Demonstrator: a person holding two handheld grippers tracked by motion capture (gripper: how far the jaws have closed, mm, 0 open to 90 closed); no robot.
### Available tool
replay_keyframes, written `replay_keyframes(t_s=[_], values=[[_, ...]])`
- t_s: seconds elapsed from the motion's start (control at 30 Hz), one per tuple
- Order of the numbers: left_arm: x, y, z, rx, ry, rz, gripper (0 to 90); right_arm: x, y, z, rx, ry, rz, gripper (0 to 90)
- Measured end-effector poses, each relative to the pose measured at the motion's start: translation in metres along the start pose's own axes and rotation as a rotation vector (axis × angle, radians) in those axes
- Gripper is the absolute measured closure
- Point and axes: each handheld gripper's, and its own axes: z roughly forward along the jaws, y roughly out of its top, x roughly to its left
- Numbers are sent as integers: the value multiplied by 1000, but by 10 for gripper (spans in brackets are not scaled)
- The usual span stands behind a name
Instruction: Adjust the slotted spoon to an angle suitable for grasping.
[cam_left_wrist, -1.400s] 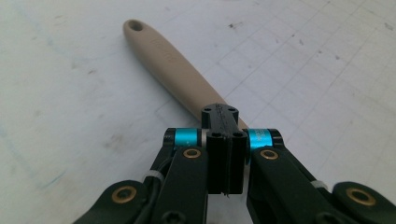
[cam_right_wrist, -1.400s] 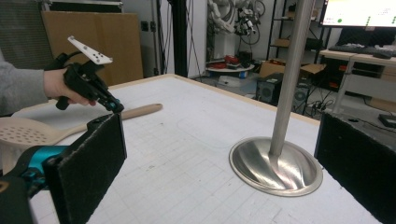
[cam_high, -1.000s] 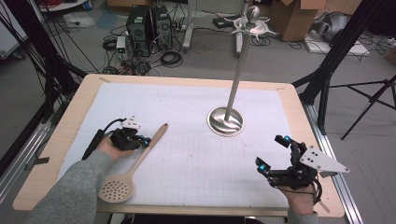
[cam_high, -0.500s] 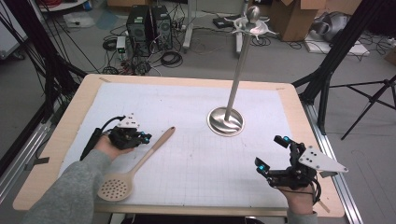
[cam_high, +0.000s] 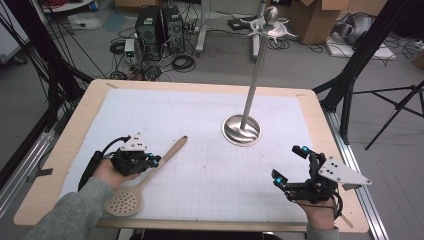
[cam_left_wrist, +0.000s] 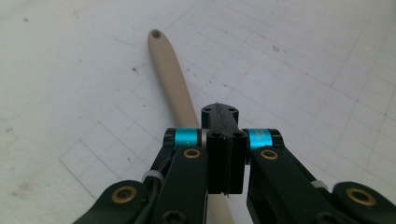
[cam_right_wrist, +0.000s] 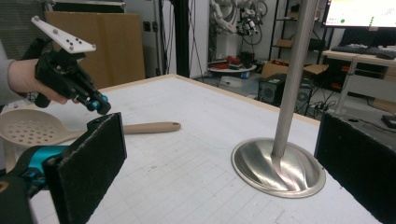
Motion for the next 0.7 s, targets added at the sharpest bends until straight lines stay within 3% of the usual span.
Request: replay_keyframes(t_s=[0.13, 0.53, 0.7], values=[[-5, -4, 5, 36, -6, 11, 896, -1, 0, -2, -2, -2, 7, 11], [-16, -21, 13, 231, -27, 88, 896, 0, 0, -1, 1, 3, 7, 11], [-17, -26, 7, 242, -35, 123, 897, 0, 0, -1, 1, 3, 4, 11]])
